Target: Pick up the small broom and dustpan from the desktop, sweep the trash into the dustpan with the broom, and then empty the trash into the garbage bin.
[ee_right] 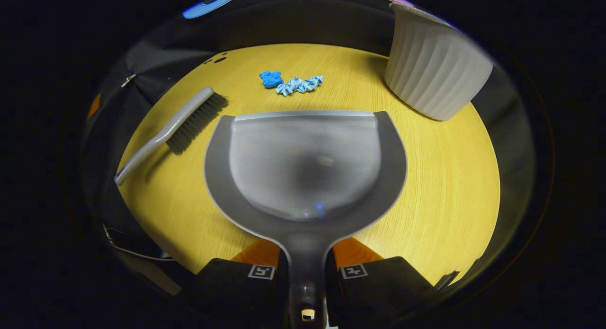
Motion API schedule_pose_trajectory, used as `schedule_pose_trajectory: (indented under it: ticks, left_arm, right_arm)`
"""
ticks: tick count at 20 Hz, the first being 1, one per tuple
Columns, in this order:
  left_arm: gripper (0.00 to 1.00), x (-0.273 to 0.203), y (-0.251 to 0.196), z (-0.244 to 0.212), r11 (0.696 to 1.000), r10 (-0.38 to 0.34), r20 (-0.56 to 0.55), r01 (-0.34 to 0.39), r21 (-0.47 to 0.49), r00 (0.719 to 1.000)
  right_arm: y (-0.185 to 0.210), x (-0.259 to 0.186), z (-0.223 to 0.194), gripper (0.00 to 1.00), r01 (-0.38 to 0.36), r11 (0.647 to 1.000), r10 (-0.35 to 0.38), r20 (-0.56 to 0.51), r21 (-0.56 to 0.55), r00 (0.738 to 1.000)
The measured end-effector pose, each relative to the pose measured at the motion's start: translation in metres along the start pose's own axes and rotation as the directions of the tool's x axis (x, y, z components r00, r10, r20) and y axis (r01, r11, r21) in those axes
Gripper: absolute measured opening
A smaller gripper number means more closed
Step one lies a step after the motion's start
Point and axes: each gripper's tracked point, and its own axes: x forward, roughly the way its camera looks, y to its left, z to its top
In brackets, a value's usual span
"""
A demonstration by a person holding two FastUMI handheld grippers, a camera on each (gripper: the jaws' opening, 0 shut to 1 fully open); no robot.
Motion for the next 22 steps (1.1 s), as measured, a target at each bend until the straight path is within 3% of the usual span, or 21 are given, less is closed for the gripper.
schedule_pose_trajectory:
  ticks: [5,8,11,17,22]
  left_arm:
    - [0.94,0.029,-0.005,-0.048,0.997,-0.066,-0.227,0.075,0.031,0.972]
    - [0.94,0.047,-0.003,-0.079,0.995,-0.068,-0.365,0.092,0.049,0.928]
    - [0.94,0.059,-0.011,-0.106,0.991,-0.115,-0.478,0.132,0.002,0.871]
    - [0.92,0.085,-0.014,-0.137,0.993,-0.111,-0.603,0.108,-0.040,0.790]
    - [0.84,0.095,-0.014,-0.165,0.995,-0.090,-0.681,0.095,-0.030,0.726]
  right_arm:
    - [-0.013,-0.015,-0.005,0.35,-0.006,0.999,0.006,-0.008,-0.033,1.000]
    - [-0.020,-0.024,-0.009,0.35,-0.005,0.998,0.004,-0.005,-0.057,1.000]
    - [-0.024,-0.026,-0.012,0.35,0.000,0.997,-0.001,-0.004,-0.078,1.000]
    - [-0.026,-0.023,-0.018,0.35,-0.020,0.993,0.018,-0.019,-0.117,1.000]
    - [-0.028,-0.019,-0.017,0.35,-0.046,0.992,0.040,-0.056,-0.113,0.998]
